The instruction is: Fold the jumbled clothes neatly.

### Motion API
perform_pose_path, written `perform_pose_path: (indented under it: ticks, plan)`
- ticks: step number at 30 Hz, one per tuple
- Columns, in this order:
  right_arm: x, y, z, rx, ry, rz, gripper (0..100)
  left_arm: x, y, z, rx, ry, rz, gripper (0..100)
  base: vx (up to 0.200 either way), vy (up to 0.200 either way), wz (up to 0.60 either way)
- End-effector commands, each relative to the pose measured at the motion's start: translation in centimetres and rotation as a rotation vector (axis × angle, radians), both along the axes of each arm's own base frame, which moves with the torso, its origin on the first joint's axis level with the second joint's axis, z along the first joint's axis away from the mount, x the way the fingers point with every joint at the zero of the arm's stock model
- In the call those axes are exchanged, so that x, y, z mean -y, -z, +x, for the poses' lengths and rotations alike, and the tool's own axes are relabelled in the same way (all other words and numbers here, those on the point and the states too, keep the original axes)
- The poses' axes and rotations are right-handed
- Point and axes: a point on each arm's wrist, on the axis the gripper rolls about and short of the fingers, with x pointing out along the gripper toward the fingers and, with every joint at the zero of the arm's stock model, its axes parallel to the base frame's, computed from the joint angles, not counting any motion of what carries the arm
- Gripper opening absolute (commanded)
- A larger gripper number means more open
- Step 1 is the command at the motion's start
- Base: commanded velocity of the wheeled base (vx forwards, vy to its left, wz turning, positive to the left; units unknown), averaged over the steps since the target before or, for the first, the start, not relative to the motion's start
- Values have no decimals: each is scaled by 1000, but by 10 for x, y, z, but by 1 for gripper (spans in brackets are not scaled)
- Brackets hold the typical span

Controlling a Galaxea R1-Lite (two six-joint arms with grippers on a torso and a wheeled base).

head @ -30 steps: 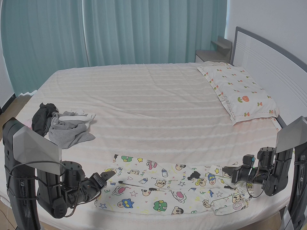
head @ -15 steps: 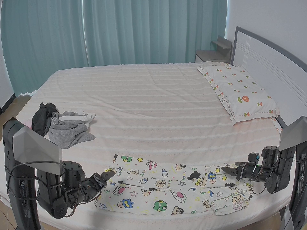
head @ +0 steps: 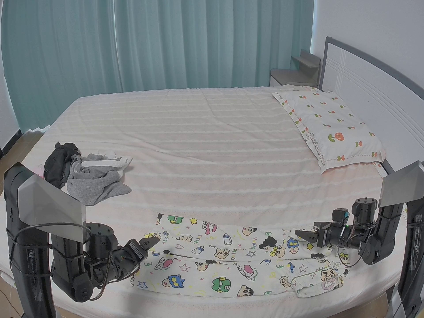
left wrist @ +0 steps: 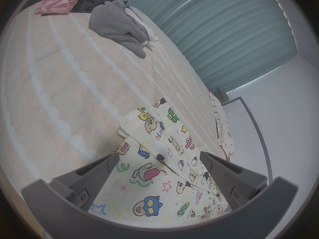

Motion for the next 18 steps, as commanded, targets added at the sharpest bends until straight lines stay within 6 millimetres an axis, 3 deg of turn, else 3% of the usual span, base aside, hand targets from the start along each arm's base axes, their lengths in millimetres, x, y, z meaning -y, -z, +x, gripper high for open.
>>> perform_pose_path:
  ticks: [1,18]
  plan:
    - [-3,-2,9,19,-15,-14,100,0,-1,1,16,0,-6,100,0,0,0]
    - [10,3,-14,1,-46,-114,100,0,-1,1,14,0,-5,100,0,0,0]
